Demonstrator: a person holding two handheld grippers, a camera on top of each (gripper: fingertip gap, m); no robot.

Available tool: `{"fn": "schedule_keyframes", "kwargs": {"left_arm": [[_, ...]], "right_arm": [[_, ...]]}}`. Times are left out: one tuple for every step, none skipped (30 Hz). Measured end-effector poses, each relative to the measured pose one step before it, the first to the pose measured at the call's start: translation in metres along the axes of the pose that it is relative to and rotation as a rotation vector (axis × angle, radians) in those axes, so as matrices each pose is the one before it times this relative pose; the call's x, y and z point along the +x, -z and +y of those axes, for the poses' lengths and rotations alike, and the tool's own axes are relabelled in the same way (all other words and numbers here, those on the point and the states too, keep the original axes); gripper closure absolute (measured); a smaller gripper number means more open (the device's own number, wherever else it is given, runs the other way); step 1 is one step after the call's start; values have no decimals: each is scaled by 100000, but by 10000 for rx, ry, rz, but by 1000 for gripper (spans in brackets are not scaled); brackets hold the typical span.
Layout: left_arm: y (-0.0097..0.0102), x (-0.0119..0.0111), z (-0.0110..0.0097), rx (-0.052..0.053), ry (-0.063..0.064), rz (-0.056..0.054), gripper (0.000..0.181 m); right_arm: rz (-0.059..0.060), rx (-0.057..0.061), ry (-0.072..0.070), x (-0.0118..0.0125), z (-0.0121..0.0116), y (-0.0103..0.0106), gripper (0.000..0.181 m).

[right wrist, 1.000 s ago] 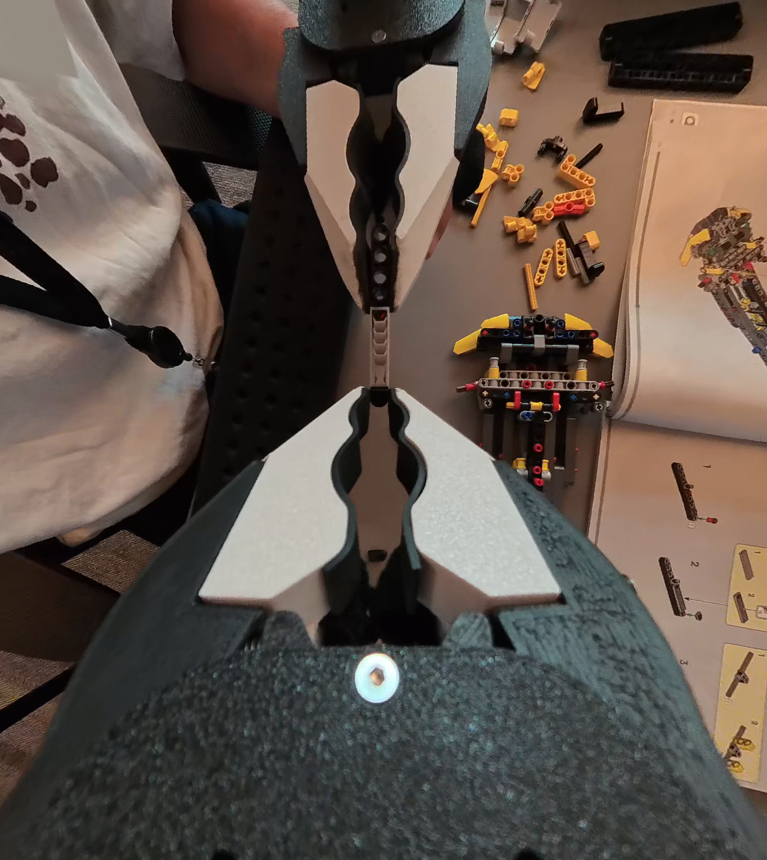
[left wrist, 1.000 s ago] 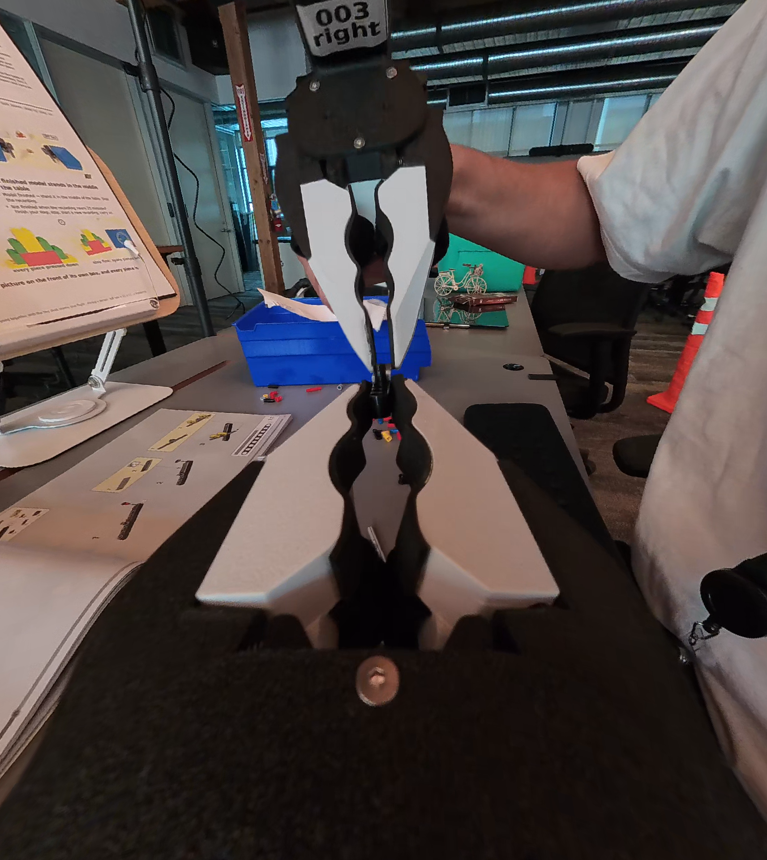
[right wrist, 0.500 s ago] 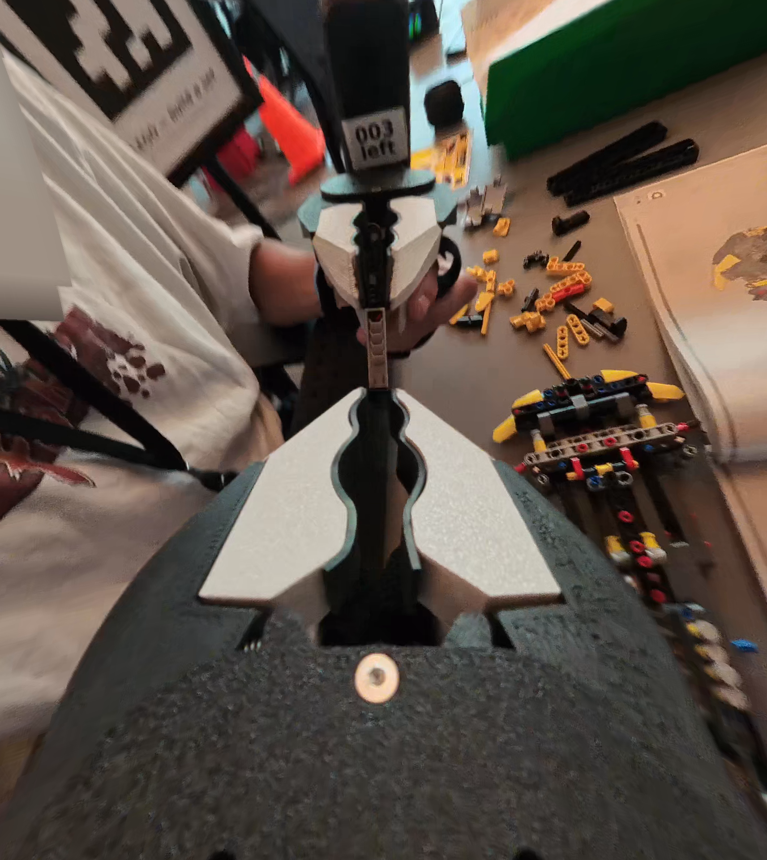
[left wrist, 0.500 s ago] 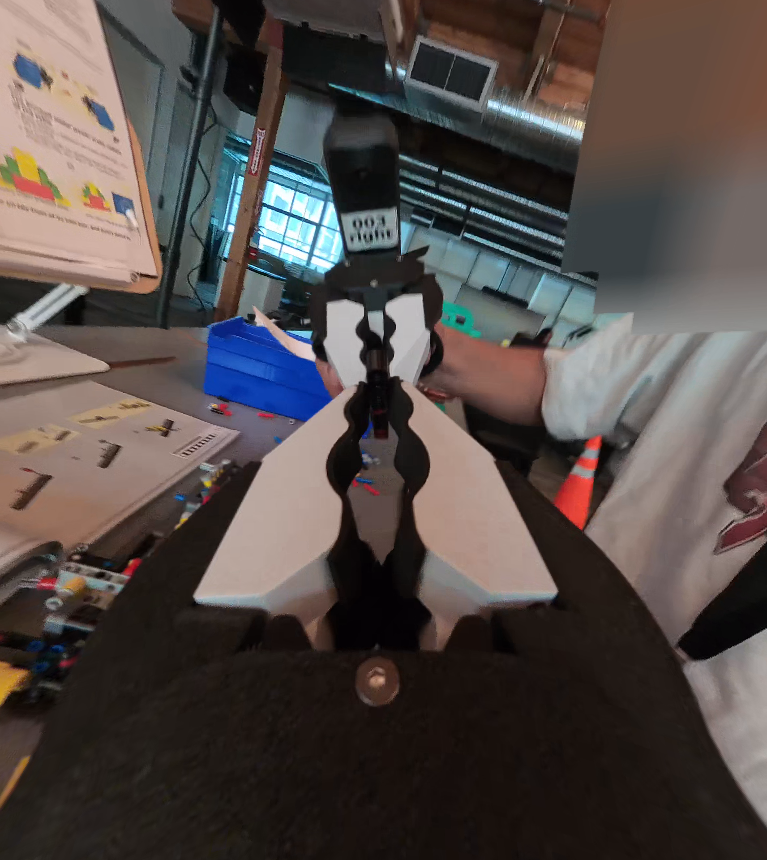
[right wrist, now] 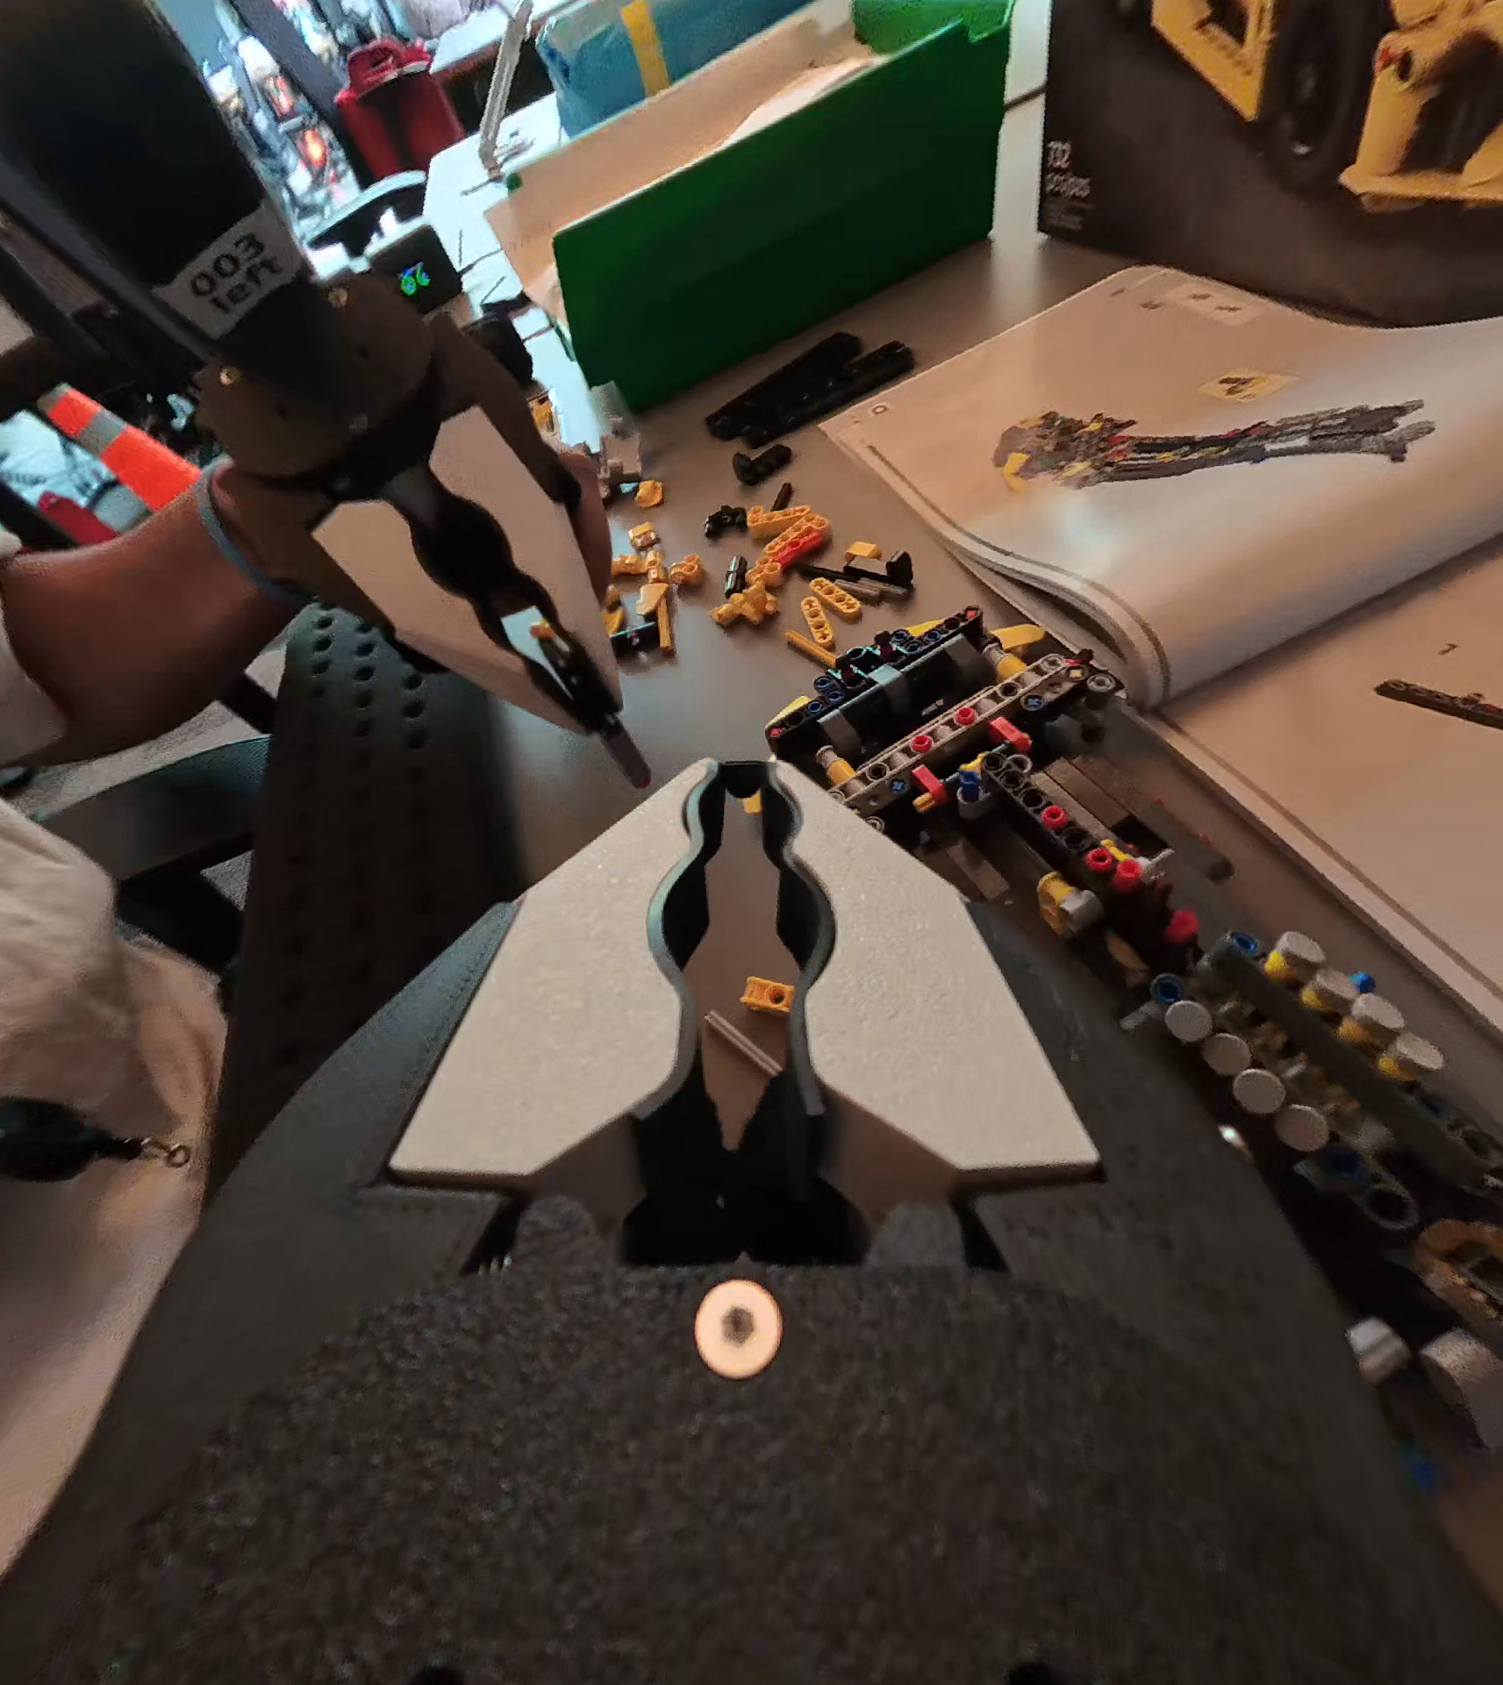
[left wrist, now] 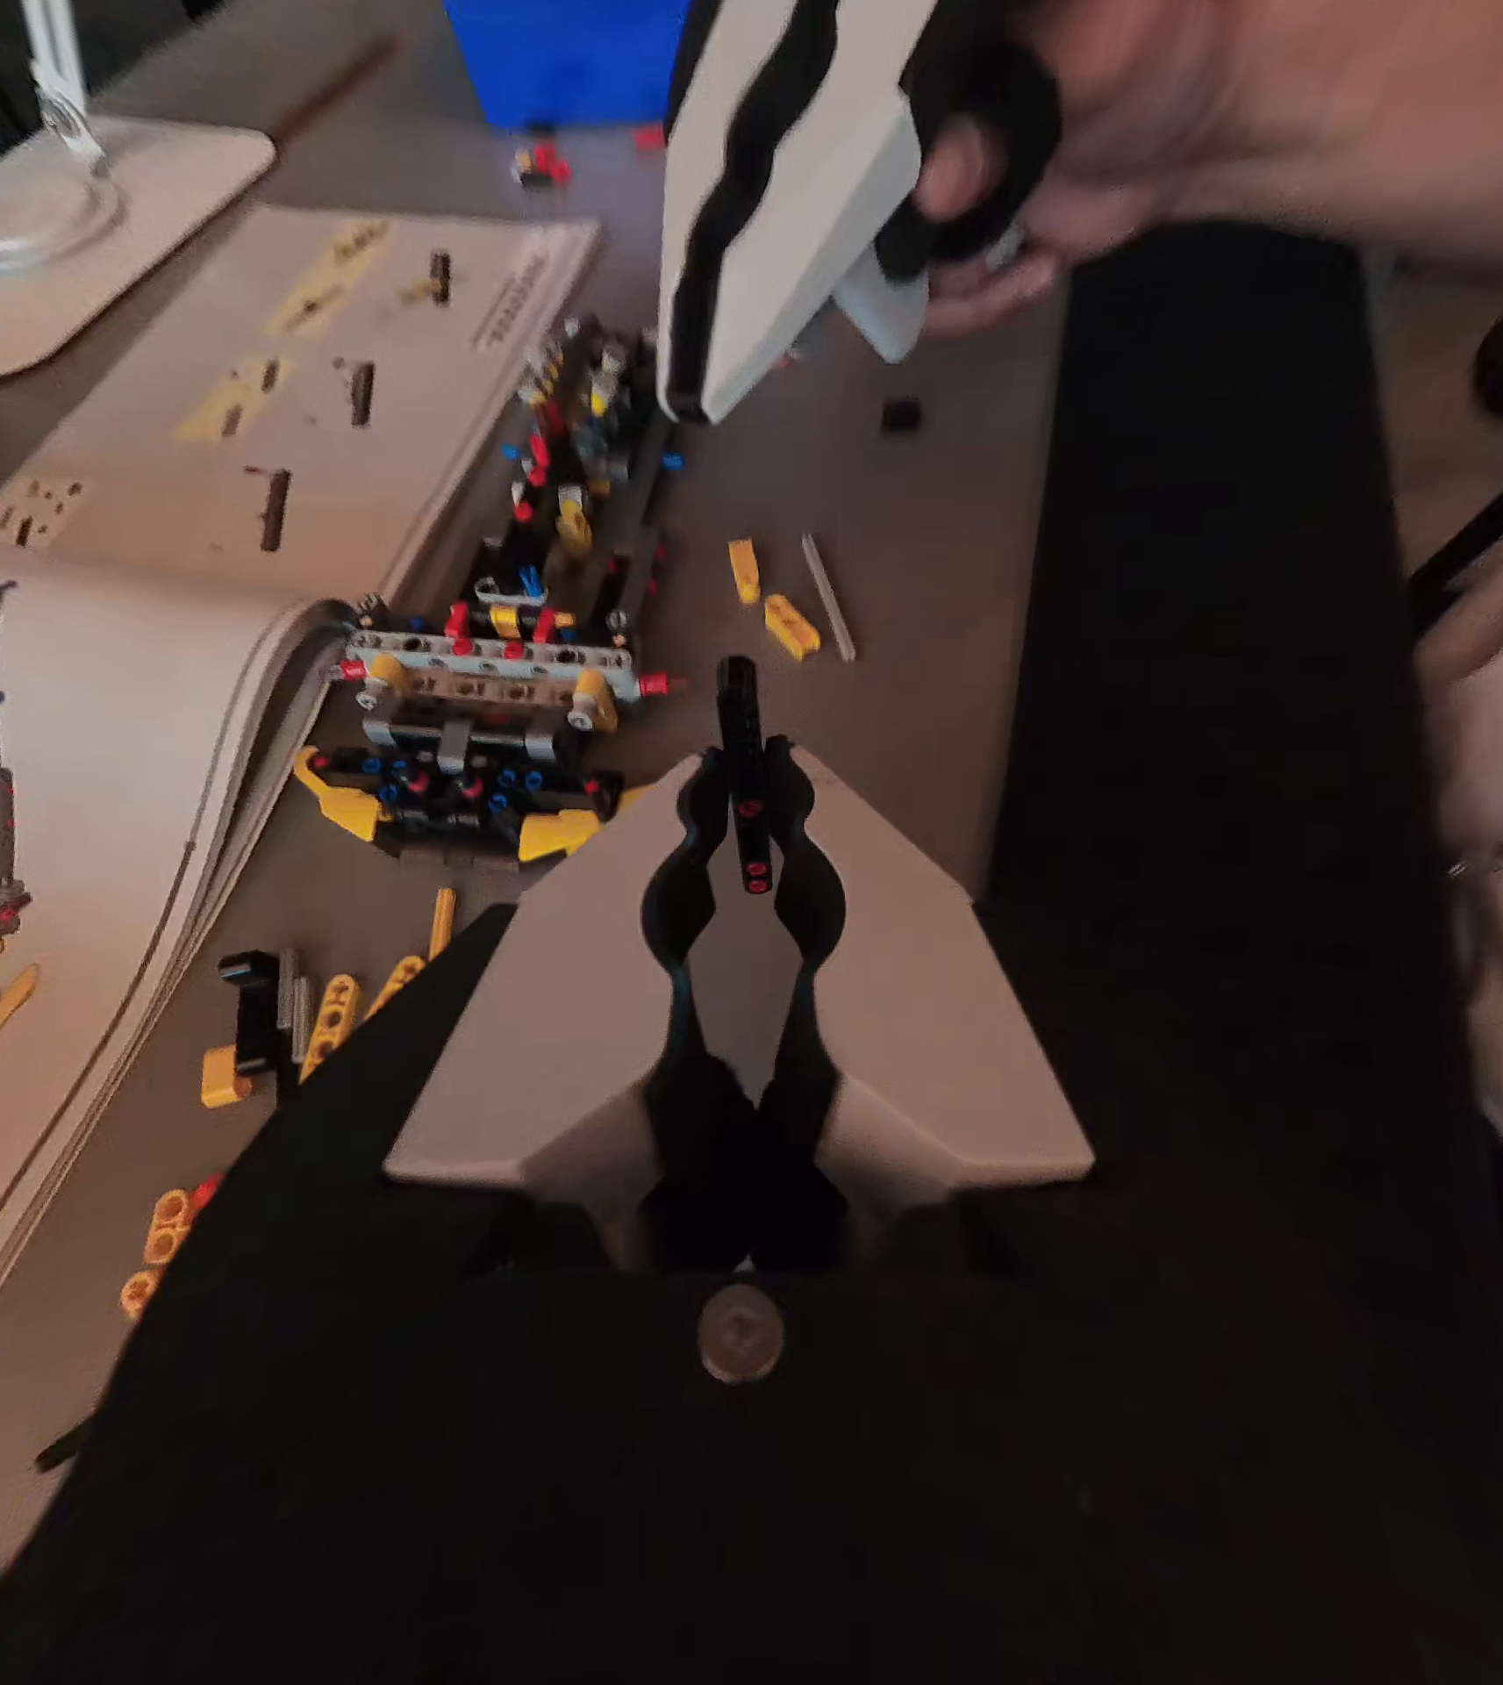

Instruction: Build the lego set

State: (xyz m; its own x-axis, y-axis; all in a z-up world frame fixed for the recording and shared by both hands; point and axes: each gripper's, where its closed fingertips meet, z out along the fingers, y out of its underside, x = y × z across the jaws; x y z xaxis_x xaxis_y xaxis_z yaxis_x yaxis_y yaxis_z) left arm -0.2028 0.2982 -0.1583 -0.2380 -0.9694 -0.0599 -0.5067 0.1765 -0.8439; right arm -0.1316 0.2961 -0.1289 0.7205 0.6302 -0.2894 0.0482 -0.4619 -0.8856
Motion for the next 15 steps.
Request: {"fn": "schedule_keyframes", "kwargs": {"left_arm": [[-302,41,387,-221,-201,-49,175],[-265,68,179,-121,-159,-23,175],[-229,150,114,-107,-139,48,175],[-214,63,86,-92,-121,5,175],[-195,-64,73,-73,-105,-56,175],[-151,-52,-59,48,-41,-42,175],[-138,28,-46,56,0,40,175],[-116,-43,-4,43,-8,2,175],[-63,-64,-129,147,-34,-25,175],[-60,8,-137,195,-41,28,175],[-79,-57,-28,162,-32,15,175],[-111,-118,135,108,-37,-20,175],[-131,-4,230,67,-30,42,175],[8,-44,-35,45,46,10,175],[-13,19,-4,-4,13,63,175]], "right_arm": [[66,222,-12,-18,87,-87,175],[23,193,21,-88,28,-20,175],[68,142,61,-13,-23,71,174],[104,121,109,26,-116,184,174],[80,106,134,1,-192,241,174],[69,120,111,41,-211,276,174],[63,143,28,96,-186,246,174],[-52,147,-96,-10,-136,205,174],[-83,121,-161,-14,-80,173,174],[-37,49,-106,44,48,141,174],[0,17,-51,62,70,125,174],[-23,66,-51,19,-59,142,174],[-70,88,-75,-54,-85,119,174],[-80,44,-88,-56,-2,56,174],[-63,-26,-77,-24,101,3,174]]}}
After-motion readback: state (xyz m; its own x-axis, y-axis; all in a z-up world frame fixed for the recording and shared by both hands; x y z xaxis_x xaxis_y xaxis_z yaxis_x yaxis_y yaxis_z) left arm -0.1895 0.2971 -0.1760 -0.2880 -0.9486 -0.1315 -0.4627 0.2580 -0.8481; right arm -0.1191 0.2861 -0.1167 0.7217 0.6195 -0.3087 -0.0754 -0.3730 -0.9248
